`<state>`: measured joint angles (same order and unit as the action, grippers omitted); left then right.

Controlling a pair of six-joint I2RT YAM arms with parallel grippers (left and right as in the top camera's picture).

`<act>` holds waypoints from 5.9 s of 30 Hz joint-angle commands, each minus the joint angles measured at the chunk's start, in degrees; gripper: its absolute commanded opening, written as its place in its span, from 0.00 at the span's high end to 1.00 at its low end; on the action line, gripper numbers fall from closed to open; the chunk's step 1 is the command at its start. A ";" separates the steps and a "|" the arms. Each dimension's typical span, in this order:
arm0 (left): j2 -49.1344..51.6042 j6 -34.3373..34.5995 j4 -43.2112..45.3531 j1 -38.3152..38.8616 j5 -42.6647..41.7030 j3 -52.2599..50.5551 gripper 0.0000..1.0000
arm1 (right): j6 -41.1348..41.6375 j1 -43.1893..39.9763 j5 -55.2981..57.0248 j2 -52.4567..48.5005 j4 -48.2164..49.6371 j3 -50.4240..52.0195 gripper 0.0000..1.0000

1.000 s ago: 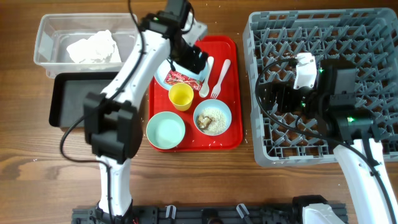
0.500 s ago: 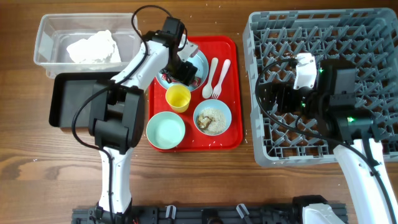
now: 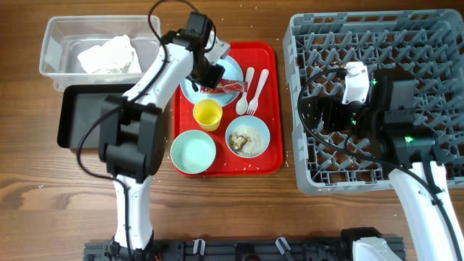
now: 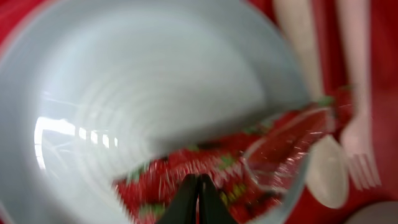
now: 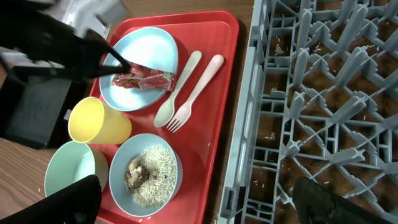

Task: Sort waste into correct bins and load items into the dishwasher rack
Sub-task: 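Grasp the red wrapper with the left gripper and drop it in the clear bin, then lift the yellow cup with the left gripper and hand it to the right gripper, then place the yellow cup in the dish rack with the right gripper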

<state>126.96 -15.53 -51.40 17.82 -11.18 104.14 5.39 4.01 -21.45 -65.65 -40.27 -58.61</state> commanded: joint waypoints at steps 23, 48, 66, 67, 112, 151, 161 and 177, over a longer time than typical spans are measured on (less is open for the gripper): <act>9.68 -27.78 1.88 -0.48 -5.92 1.84 0.59 | 0.81 -0.13 -1.11 -0.17 -0.52 -0.96 0.00; -3.56 5.70 7.61 -24.13 1.60 6.56 0.00 | 0.79 -0.13 -1.11 -0.17 0.76 -0.96 0.00; -12.61 21.20 -21.27 -3.85 -6.99 2.97 0.36 | 2.58 -0.13 -0.92 -1.03 1.77 -0.96 0.00; -12.61 21.18 -21.59 -3.17 -6.88 0.79 0.38 | 2.71 -0.13 -0.94 -1.33 1.90 -0.96 0.00; -18.32 14.25 -4.50 -9.31 -76.24 -14.97 0.96 | 9.90 12.11 -44.41 -20.28 50.18 -0.90 0.21; -18.32 14.43 -0.24 -8.20 -19.08 -14.97 0.48 | 23.34 2.03 18.43 -6.73 -33.73 -0.15 0.39; -18.32 14.45 -1.42 -7.63 -19.12 -14.97 0.40 | 21.86 2.89 15.30 -9.81 -27.74 -8.15 0.05; -13.46 17.75 -3.06 12.81 -2.86 -15.30 0.45 | 15.58 2.89 12.37 -9.90 -20.59 -16.83 0.04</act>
<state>113.06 1.58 -54.59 28.38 -15.27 88.14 22.13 6.72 -8.12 -75.64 -61.17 -74.74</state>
